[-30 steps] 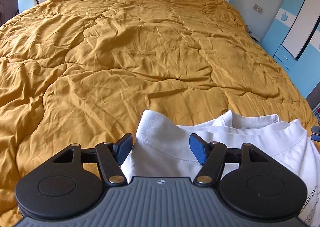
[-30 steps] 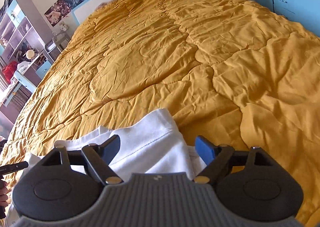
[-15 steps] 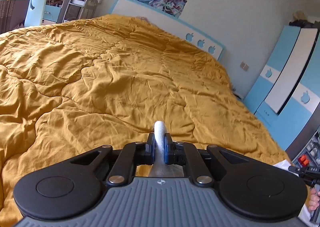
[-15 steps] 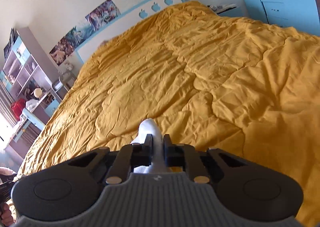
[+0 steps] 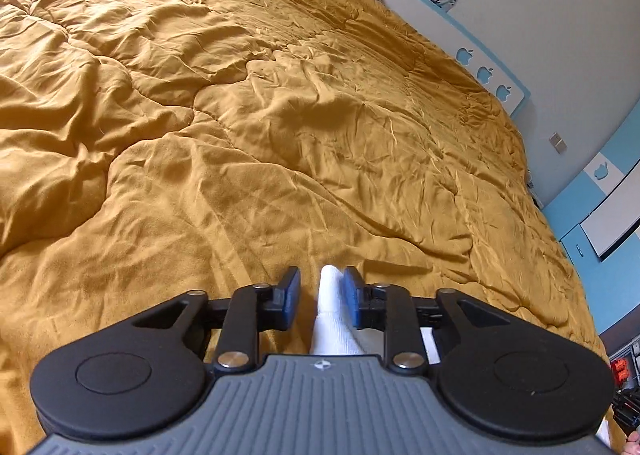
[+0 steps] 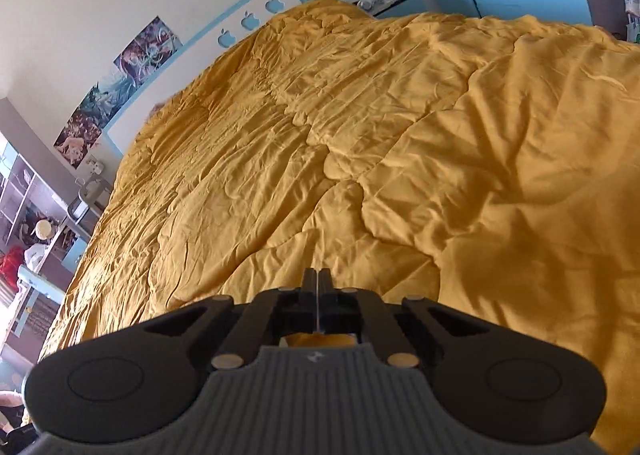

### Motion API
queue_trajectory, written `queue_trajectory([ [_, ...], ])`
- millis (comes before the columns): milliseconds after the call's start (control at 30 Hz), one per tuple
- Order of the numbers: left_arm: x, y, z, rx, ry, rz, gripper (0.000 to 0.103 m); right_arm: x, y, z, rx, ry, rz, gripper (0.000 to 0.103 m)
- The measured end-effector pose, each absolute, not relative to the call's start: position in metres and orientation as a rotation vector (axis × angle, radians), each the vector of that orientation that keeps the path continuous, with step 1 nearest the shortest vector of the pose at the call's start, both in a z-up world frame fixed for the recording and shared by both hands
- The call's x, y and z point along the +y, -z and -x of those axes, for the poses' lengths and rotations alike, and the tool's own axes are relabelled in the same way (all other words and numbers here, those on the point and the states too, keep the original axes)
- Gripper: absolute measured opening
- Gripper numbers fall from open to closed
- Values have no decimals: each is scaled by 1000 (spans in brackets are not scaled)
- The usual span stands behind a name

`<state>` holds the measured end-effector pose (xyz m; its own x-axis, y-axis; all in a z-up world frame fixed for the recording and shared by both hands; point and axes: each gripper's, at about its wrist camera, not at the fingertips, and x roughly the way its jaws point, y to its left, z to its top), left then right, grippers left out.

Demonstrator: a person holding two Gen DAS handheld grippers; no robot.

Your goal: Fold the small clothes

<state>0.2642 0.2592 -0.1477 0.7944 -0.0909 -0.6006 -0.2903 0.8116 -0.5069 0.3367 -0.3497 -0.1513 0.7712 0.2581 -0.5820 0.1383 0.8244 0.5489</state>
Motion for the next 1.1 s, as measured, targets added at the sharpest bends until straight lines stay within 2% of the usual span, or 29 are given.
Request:
queue_trajectory([
  [33,260,144,-261,644,-114,629,57,-350,151,-339,733,-101,-623,8],
  [67,261,138,-256,625,-106,630,59,-348,151,-341,767,-131,-630,28],
  [133,260,127,-247,607,-78,619,62,-340,150,-344,820,-183,-613,53],
  [233,252,111,-235,597,-36,586,64,-326,150,-347,853,-214,-541,49],
  [333,242,99,-223,587,-30,559,64,-316,155,-351,854,-233,-510,22],
  [433,239,94,-209,559,-56,549,64,-317,155,-348,821,-228,-541,9],
  [567,238,102,-201,584,-84,544,64,-331,149,-342,749,-163,-589,4],
  [667,239,108,-195,599,-78,559,64,-340,148,-342,740,-168,-642,4],
  [800,233,114,-192,635,-92,523,64,-328,156,-350,846,-126,-529,6],
  [900,227,112,-187,643,-117,494,64,-329,151,-341,800,-46,-494,27],
  [933,226,110,-185,642,-122,483,64,-329,145,-335,766,-4,-464,41],
  [967,223,108,-183,645,-126,471,64,-328,140,-329,738,30,-423,47],
  [1100,211,100,-178,682,-127,416,66,-331,120,-303,697,11,-387,46],
])
